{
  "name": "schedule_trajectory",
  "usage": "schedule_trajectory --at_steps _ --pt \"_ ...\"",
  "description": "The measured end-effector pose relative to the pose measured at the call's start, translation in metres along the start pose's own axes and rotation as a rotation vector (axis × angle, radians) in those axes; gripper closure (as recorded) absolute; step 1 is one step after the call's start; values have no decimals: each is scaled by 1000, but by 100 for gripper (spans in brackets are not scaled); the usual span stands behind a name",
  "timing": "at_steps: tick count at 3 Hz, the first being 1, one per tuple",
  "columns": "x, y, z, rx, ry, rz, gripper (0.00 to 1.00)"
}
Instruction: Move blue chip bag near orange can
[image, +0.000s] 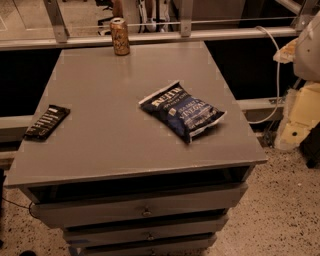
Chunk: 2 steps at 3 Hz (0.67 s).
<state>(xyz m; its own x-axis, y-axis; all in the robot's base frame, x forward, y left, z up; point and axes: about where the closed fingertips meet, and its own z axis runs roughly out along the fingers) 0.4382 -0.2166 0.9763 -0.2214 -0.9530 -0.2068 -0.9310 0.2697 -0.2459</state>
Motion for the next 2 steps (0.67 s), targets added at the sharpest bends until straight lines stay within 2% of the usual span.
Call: schedule_trajectory --at_steps 2 --pt "-5 -5 3 19 -21 -6 0"
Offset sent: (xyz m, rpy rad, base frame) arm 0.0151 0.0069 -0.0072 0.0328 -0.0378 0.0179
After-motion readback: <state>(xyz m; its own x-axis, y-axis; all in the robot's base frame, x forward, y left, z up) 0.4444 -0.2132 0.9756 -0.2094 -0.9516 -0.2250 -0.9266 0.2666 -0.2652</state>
